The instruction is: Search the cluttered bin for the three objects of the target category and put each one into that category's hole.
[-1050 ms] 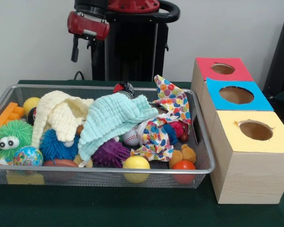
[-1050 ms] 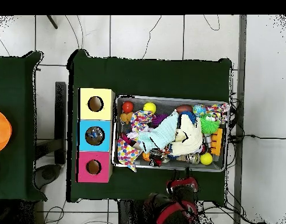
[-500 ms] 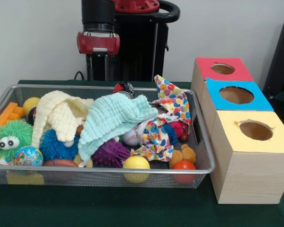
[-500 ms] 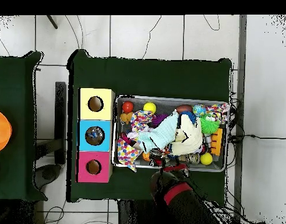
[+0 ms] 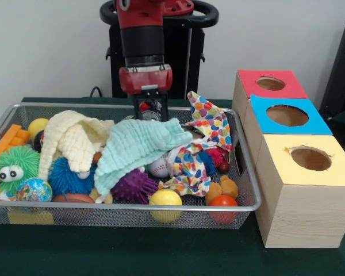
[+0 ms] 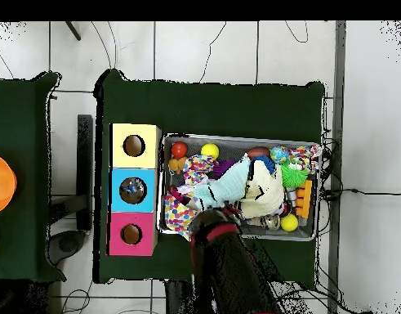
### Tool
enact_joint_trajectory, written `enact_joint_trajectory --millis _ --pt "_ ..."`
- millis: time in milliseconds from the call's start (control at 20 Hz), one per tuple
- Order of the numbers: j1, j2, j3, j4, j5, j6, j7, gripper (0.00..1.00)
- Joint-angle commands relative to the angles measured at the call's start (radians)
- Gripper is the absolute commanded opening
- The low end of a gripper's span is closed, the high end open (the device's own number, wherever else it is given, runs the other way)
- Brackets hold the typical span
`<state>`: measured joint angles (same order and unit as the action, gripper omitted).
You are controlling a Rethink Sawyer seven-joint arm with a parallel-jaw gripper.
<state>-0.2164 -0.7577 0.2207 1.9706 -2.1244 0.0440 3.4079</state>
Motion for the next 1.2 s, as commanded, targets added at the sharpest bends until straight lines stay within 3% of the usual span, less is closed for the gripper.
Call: enact_joint_trajectory --millis 50,200,350,550,950,1050,1100,1200 --pt "0.212 0.267 -0.377 -0.465 -0.057 -0.206 0.193 1.00" --pt "0.273 0.340 -0.461 -0.548 -0.085 -0.281 0.299 1.00" --pt "0.292 0.371 -0.497 -0.598 -0.068 -0.311 0.318 1.00" --pt "0.259 0.324 -0.463 -0.573 0.042 -0.270 0.201 1.00" --pt "0.199 0.213 -0.388 -0.482 0.187 -0.210 0.009 1.00" --pt "0.247 0.230 -0.444 -0.491 0.173 -0.251 0.069 1.00" --pt "0.307 0.265 -0.516 -0.516 0.134 -0.306 0.168 1.00" --pt "0.371 0.302 -0.596 -0.542 0.094 -0.373 0.271 1.00"
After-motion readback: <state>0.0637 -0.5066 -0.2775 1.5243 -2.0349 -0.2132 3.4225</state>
